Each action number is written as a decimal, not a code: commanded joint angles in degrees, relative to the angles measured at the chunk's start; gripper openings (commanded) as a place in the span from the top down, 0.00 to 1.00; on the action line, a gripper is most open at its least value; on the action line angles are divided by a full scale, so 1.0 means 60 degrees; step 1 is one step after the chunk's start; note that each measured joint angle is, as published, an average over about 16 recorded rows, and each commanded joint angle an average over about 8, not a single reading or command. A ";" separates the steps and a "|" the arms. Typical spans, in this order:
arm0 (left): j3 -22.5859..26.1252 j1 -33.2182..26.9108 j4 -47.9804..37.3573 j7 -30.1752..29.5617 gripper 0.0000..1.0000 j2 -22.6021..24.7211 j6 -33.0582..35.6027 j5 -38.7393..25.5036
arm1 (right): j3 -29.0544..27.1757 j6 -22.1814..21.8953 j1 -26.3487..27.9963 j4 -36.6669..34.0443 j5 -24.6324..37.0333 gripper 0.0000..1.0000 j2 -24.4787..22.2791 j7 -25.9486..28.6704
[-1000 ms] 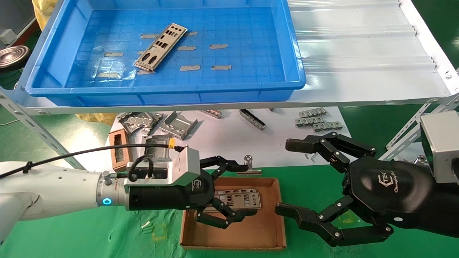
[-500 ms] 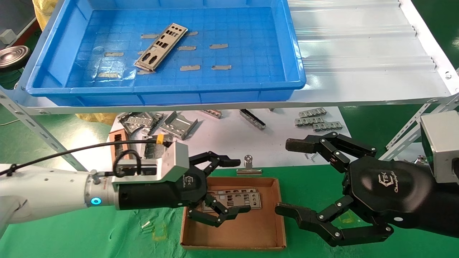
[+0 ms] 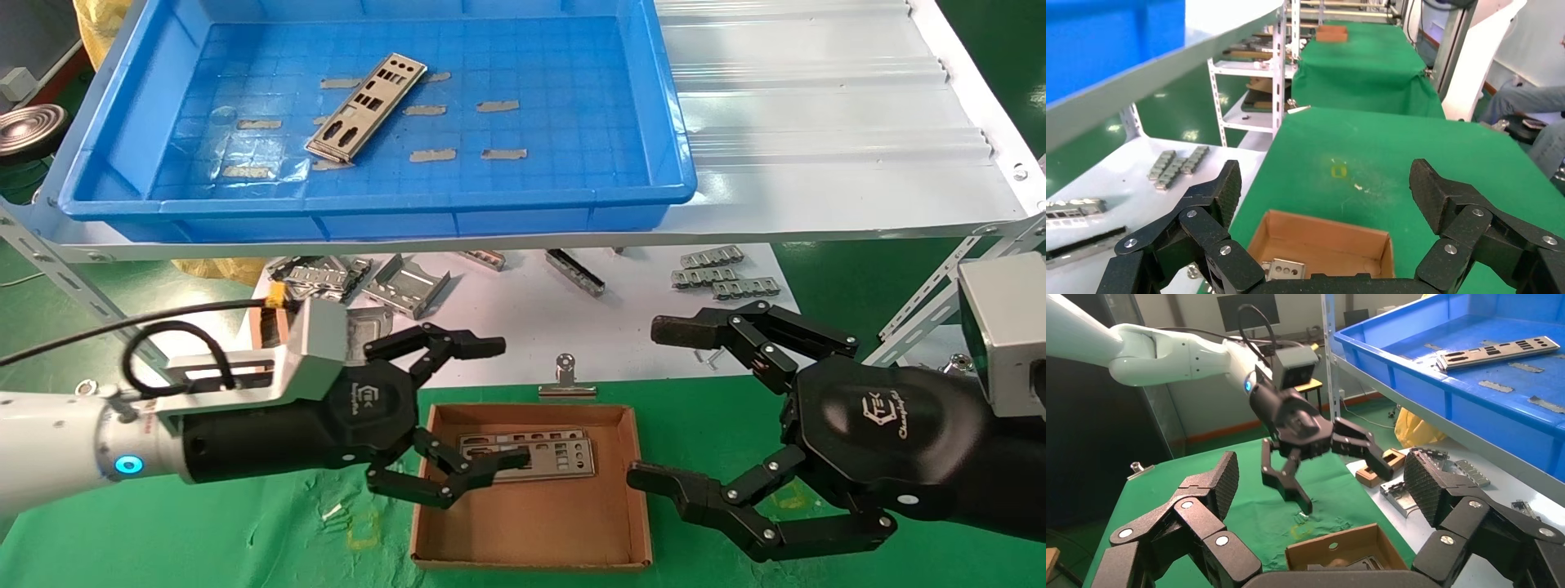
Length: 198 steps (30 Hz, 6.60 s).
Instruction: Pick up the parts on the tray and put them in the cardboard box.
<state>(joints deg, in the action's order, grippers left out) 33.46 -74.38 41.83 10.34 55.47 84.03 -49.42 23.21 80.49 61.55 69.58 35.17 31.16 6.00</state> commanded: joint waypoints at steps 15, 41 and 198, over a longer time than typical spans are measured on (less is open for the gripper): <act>-0.1215 0.0892 0.2211 -0.1469 0.00 -0.1424 0.0116 0.0527 | 0.0000 0.0000 0.0000 0.0000 0.0000 0.00 0.0000 0.0000; -0.3013 0.2210 0.5479 -0.3596 0.00 -0.3524 0.0295 0.1312 | 0.0000 -0.0002 -0.0002 -0.0002 0.0000 0.00 -0.0001 0.0000; -0.2890 0.2124 0.5256 -0.3493 0.00 -0.3388 0.0273 0.1255 | 0.0000 -0.0002 -0.0003 -0.0003 0.0000 0.00 -0.0001 -0.0001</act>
<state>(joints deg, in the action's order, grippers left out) 16.12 -61.63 73.36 -10.62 35.14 85.66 -41.89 23.21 80.48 61.54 69.56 35.17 31.16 5.99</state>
